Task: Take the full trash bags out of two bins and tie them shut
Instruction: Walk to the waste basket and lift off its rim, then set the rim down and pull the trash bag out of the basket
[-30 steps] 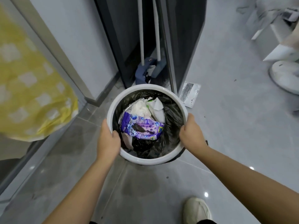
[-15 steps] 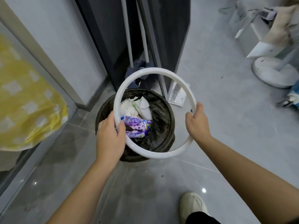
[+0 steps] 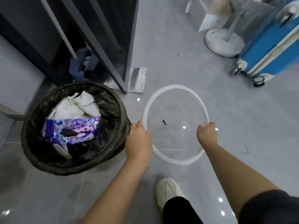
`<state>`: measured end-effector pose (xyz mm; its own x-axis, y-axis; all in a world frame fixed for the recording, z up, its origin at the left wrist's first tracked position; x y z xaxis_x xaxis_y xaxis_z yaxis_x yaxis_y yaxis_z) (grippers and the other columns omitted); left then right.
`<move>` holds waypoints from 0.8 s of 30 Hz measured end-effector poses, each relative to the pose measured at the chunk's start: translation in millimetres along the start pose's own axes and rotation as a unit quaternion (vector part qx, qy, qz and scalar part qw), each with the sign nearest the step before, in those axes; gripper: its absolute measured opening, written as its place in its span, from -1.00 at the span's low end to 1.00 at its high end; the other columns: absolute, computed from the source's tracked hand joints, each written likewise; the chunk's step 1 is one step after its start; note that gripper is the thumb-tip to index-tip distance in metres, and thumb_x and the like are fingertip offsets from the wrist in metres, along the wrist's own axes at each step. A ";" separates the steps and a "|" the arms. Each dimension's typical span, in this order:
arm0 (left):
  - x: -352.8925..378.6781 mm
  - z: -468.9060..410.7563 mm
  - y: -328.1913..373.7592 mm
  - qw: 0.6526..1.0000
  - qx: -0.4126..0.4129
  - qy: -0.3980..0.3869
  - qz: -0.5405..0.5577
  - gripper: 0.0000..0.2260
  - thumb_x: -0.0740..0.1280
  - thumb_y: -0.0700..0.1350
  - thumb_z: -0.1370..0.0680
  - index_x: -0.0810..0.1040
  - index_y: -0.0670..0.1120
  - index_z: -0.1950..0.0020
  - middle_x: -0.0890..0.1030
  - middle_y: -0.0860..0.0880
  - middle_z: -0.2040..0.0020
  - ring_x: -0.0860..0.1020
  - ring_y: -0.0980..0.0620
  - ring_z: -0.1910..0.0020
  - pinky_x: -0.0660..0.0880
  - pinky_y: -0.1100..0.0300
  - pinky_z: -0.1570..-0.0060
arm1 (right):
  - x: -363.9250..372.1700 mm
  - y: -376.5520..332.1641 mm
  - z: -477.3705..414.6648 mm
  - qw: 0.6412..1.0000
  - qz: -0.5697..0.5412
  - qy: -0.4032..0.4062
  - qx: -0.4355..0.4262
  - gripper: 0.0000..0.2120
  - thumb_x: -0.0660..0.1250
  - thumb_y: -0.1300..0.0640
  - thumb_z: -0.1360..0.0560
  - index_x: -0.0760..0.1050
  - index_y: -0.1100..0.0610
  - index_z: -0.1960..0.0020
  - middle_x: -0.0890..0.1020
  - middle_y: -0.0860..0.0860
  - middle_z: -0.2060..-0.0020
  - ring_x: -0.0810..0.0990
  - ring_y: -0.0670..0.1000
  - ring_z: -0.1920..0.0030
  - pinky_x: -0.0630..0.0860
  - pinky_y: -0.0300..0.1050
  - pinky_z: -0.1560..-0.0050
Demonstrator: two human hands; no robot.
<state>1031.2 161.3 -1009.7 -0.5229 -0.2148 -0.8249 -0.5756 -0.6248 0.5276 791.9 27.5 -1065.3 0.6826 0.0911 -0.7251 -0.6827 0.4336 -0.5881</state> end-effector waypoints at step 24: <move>190.5 -46.0 -79.7 0.887 -0.254 -0.201 0.328 -0.46 0.14 -0.32 -0.49 0.12 -0.19 -0.47 0.42 -0.04 -0.39 0.44 -0.03 -0.31 0.35 0.06 -0.33 | 66.2 78.3 -63.6 0.986 0.094 -0.135 0.011 -0.64 0.22 0.20 -0.51 0.36 0.29 -0.28 0.45 0.06 0.02 0.49 0.20 -0.09 0.37 -0.08 0.03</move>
<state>1006.4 135.6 -1218.3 -0.8815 -0.4364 -0.1804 0.2403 -0.7433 0.6243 767.1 10.5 -1182.2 0.5918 0.4053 -0.6967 -0.7994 0.4059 -0.4429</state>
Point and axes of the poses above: each hand's wrist, its own z-axis away from the middle knuckle, its own x-axis out of the palm, y = z × x, the point moved 6 cm from there along -z, towards the middle knuckle
